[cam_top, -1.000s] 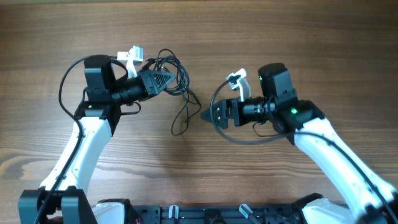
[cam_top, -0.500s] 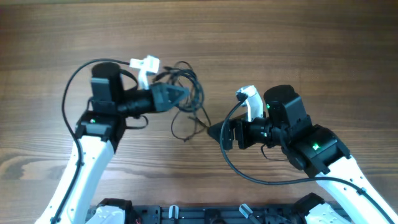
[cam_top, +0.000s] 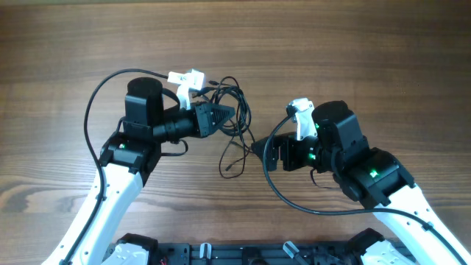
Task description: Untangle cables
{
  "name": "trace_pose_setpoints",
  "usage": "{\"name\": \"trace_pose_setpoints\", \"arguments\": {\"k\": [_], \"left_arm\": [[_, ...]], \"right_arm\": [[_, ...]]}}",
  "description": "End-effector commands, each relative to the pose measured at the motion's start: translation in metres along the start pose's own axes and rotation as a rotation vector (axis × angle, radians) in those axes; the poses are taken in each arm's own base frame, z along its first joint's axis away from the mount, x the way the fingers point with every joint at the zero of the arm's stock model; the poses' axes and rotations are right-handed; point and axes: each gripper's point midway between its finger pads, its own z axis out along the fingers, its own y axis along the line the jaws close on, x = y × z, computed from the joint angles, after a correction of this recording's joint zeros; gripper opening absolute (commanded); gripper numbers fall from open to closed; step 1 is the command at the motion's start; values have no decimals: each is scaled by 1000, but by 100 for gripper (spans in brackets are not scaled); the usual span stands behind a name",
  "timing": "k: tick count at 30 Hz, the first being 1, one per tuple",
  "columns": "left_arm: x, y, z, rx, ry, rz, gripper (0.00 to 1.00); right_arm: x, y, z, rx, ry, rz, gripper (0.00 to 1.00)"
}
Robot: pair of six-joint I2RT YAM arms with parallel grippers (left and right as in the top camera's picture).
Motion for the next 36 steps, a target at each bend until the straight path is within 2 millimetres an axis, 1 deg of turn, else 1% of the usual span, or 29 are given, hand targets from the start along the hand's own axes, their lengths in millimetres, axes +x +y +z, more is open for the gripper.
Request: {"name": "trace_pose_setpoints", "arguments": {"k": [1, 8, 10, 14, 18, 21, 27, 30, 31, 32, 33, 34, 36], "left_arm": [[-9, 4, -3, -49, -51, 38, 4], [-9, 4, -3, -50, -51, 39, 4], [-11, 6, -3, -65, -62, 39, 4], [-25, 25, -7, -172, -148, -2, 4], [-38, 31, -10, -216, -213, 3, 4], [-43, 36, -13, -252, -240, 2, 4], [-42, 37, -13, -255, -238, -8, 4], [-44, 39, -18, -249, -243, -18, 4], [-42, 40, -21, -241, -230, -34, 4], [-39, 43, -24, -249, -221, -51, 4], [-33, 50, -28, -274, -207, -83, 4], [-29, 55, -31, -293, -197, -109, 4], [-22, 63, -33, -319, -174, -147, 4]], "right_arm": [[-2, -1, -1, 11, -12, 1, 99], [-2, -1, -1, 11, -12, 1, 100], [-2, -1, -1, 11, -12, 1, 100], [-2, -1, -1, 11, -12, 1, 100], [-2, -1, -1, 11, -12, 1, 100], [-2, -1, -1, 11, -12, 1, 100], [-2, -1, -1, 11, -12, 2, 100], [-2, -1, -1, 11, -12, 2, 100], [-4, -2, -1, 21, -21, 0, 100], [-11, -9, -2, 63, -58, -4, 100], [-17, -13, -2, 89, -87, 0, 100], [-18, -14, -2, 93, -94, 37, 100], [-18, -14, -2, 86, -97, 173, 100]]}}
